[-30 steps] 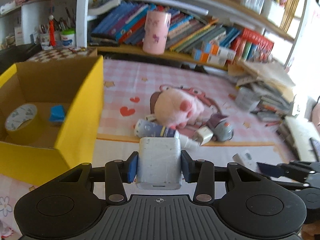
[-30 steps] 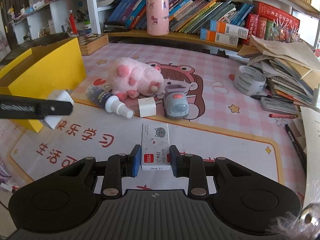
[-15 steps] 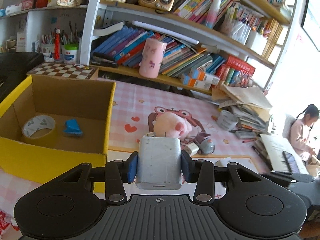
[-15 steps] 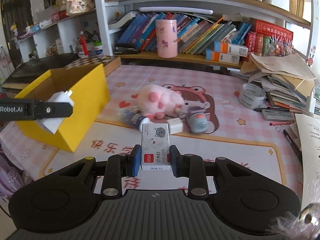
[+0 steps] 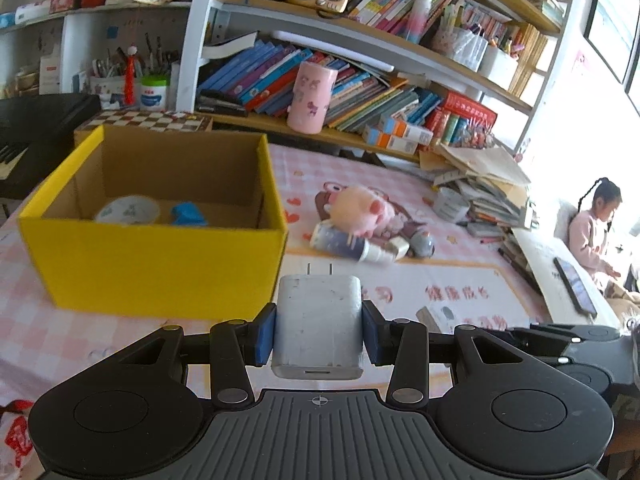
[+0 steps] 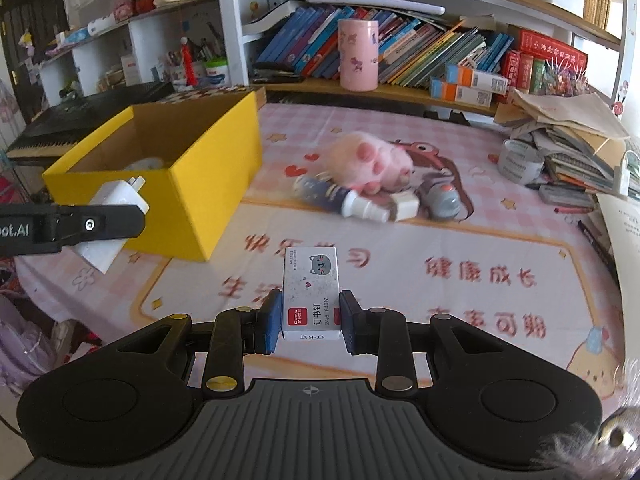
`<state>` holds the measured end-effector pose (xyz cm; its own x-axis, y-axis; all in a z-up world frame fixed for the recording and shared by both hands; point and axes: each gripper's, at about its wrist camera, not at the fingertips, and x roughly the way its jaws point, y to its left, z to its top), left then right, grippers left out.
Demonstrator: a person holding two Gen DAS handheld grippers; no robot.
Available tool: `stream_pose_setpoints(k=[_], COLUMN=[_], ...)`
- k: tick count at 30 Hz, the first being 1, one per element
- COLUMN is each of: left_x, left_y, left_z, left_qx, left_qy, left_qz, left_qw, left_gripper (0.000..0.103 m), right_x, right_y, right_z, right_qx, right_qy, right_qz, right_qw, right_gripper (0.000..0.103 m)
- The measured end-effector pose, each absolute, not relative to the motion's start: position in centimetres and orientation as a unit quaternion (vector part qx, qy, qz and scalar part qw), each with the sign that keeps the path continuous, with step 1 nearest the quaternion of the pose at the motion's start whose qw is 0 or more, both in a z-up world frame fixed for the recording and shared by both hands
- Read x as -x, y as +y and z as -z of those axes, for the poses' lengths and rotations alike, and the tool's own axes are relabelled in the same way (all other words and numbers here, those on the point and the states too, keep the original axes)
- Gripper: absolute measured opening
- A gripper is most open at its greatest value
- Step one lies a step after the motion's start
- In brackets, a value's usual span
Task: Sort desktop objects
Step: 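Lift and carry the charger and card box with both tools over the yellow box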
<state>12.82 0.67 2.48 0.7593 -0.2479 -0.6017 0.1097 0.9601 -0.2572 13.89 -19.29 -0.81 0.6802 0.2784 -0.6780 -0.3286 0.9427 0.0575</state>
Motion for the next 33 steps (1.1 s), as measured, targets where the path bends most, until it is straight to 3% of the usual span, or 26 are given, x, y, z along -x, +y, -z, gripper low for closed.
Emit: stream_pose_setpoints(k=[33], left_x=[-2.2], left_y=[10.0], left_z=[-1.3], left_qx=[0.107], left_qy=[0.346], left_qz=[0.054], left_qw=[0.931], left_gripper=[0.042], right_x=[-4.7], right_y=[-7.4], right_z=[2.6], right_qx=[0.052], right_qy=[0.381], right_qz=[-0.239], right_qw=[0.891], right_gripper=[0.027])
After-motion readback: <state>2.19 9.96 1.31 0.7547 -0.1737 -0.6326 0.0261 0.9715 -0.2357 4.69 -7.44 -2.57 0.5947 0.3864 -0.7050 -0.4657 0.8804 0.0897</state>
